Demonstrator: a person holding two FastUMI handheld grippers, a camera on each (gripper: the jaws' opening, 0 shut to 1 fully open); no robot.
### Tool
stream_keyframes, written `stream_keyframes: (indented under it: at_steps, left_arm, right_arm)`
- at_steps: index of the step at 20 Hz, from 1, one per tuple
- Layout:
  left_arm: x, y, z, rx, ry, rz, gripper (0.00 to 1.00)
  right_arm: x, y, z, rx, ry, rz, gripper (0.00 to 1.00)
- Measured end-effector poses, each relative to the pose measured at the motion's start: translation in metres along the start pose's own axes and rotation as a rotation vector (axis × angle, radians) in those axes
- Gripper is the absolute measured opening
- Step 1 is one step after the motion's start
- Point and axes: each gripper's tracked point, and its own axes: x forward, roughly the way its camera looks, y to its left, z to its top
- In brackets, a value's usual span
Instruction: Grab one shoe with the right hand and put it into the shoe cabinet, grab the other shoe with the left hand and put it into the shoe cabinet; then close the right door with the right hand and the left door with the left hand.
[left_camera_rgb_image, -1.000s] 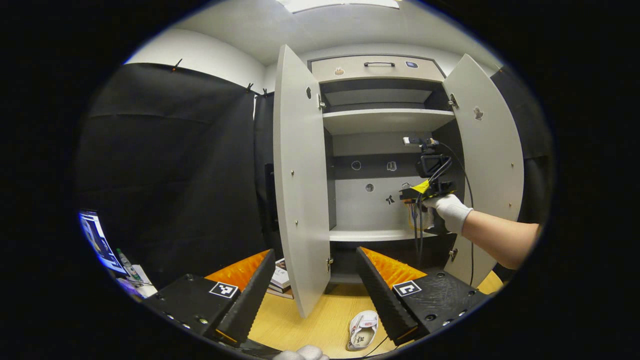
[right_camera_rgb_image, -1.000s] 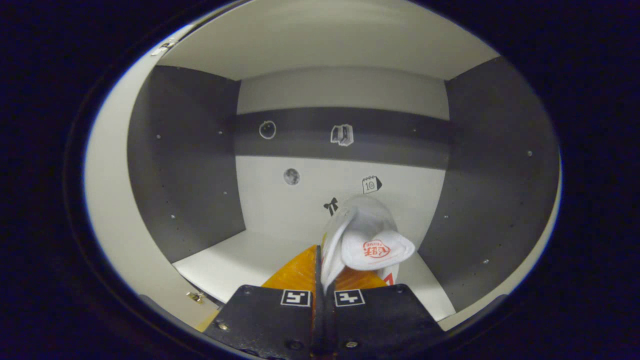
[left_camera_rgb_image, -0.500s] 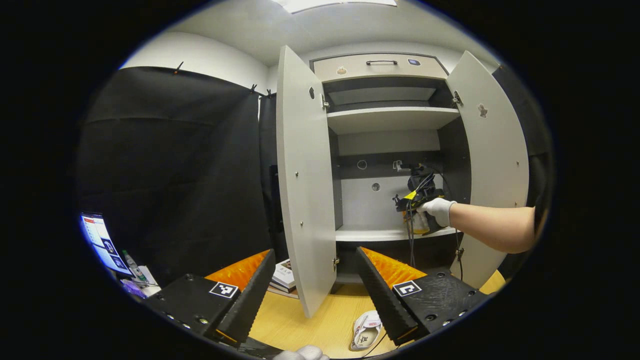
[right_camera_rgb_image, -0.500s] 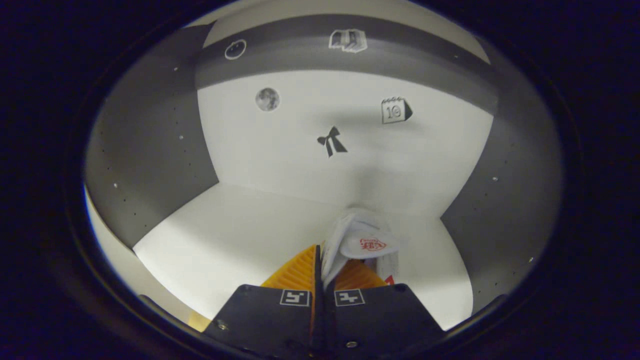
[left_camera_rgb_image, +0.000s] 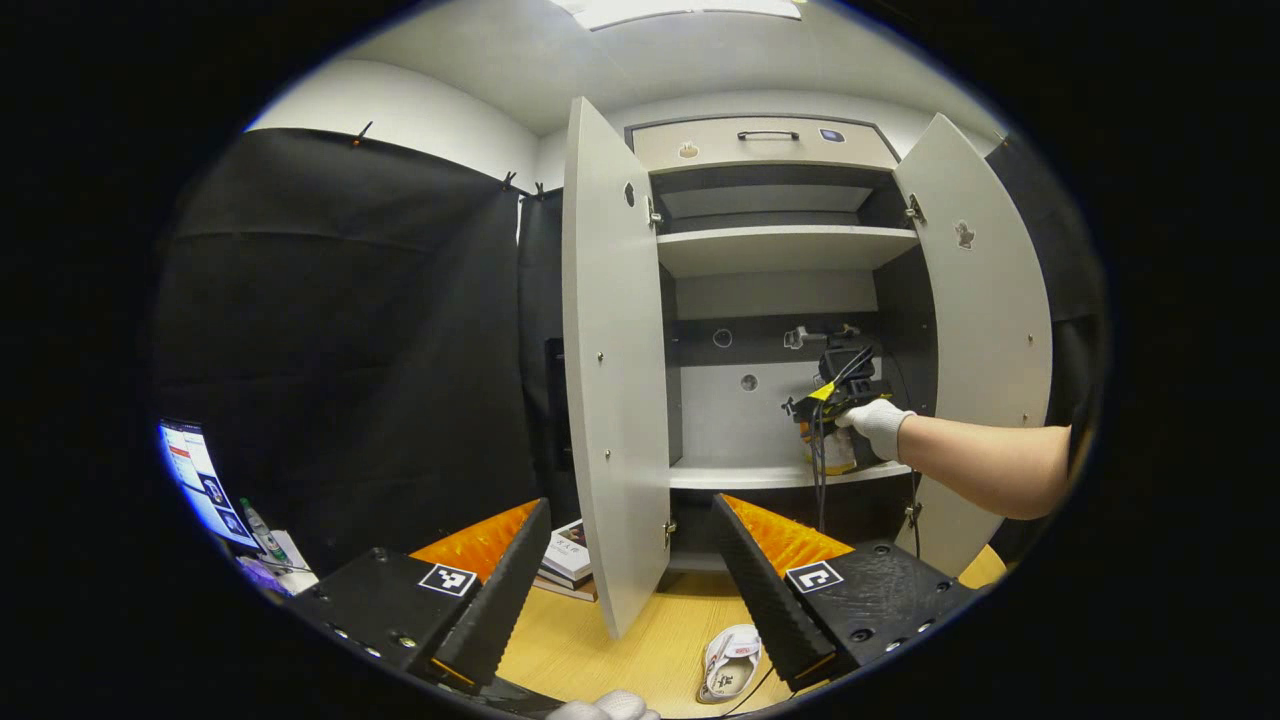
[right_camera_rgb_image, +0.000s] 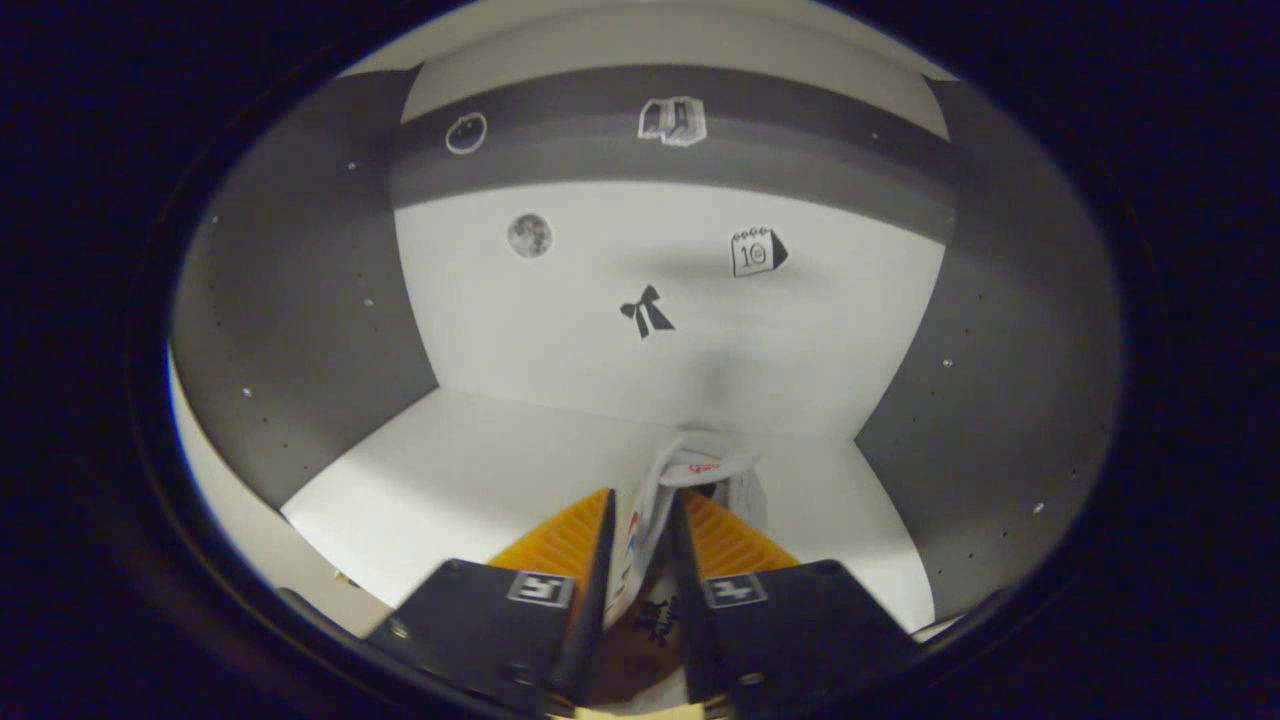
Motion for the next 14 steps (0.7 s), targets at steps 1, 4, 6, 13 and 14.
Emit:
stream_keyframes:
  at_steps: [1, 4, 6, 13, 14]
  left_arm:
    - [-0.001, 0.001, 0.002, 0.000, -0.004, -0.006, 0.96]
    - [-0.004, 0.002, 0.006, -0.002, -0.016, -0.030, 0.96]
    - [-0.006, 0.003, 0.008, -0.004, -0.024, -0.051, 0.96]
    - [-0.017, 0.006, 0.011, -0.010, -0.038, -0.125, 0.96]
    - [-0.018, 0.006, 0.010, -0.009, -0.039, -0.136, 0.96]
  right_arm:
    - [-0.010, -0.003, 0.010, -0.011, -0.055, -0.015, 0.59]
    - [-0.060, -0.005, 0.039, -0.031, -0.205, -0.048, 0.87]
    - [-0.092, -0.001, 0.049, -0.029, -0.272, -0.042, 1.00]
    - [-0.225, -0.001, 0.041, 0.029, -0.455, -0.020, 1.00]
    - [-0.245, -0.002, 0.034, 0.038, -0.478, -0.021, 1.00]
